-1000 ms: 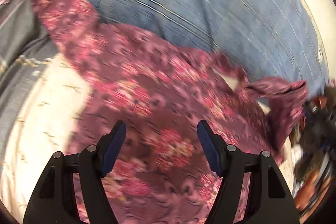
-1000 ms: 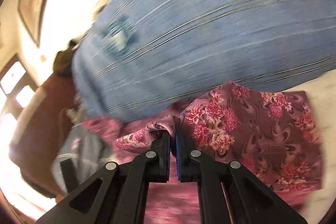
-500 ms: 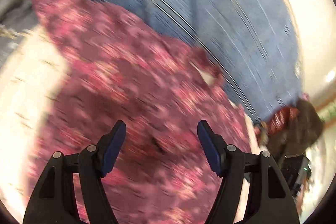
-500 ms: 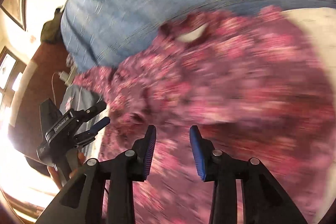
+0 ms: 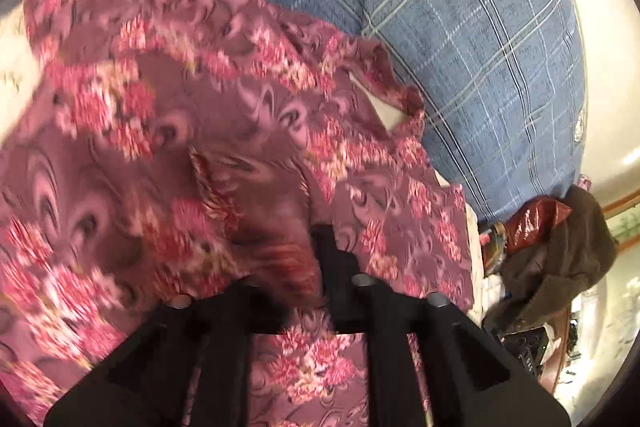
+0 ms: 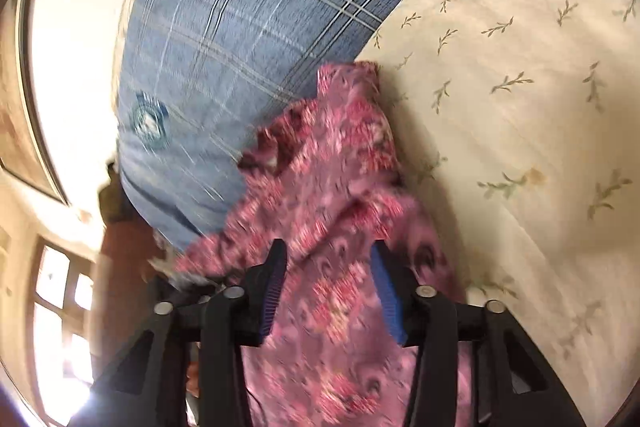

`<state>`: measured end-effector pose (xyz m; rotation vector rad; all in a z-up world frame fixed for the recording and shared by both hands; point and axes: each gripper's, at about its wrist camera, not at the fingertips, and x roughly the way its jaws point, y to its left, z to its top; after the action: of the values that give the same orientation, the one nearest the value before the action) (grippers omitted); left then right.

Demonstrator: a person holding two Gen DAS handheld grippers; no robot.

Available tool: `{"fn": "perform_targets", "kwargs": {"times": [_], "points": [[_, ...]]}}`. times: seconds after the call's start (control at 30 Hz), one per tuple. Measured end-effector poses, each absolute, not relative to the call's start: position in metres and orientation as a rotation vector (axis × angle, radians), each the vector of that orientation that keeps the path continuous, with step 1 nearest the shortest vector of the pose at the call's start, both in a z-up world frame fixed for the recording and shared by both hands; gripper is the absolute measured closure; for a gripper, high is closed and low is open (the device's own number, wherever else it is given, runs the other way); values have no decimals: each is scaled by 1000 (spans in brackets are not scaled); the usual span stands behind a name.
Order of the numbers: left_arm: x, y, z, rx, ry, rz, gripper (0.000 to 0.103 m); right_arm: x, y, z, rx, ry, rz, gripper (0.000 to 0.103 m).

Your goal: Fold small clothes

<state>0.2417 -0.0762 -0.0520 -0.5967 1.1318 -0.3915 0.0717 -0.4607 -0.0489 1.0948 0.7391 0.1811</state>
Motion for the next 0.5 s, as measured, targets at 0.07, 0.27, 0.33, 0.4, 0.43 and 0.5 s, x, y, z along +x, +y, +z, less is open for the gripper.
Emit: {"fn": "perform_targets", "kwargs": {"times": [0.07,0.27,0.33,0.4,0.43,0.5], "points": [[241,-74,-37,-560,1092,-358,95,83,-468,-58,1166,725,170,49],[238,-65,-6,-516,994,-324,95,102,-484,-58,1247,634,145,99],[239,-61,-11,-511,992,-309,95,94,-485,-43,1162,564,156,99],[244,-59,-34,-499,1053,-267,95,92,-482,-49,1119,601,152,99],[247,-58,-47,-506,1093,-258,95,93,-480,-59,1112,657,137,99],[247,-55,-69,-519,1172,-241,95,93,-479,-80,1130,730,139,101]]}}
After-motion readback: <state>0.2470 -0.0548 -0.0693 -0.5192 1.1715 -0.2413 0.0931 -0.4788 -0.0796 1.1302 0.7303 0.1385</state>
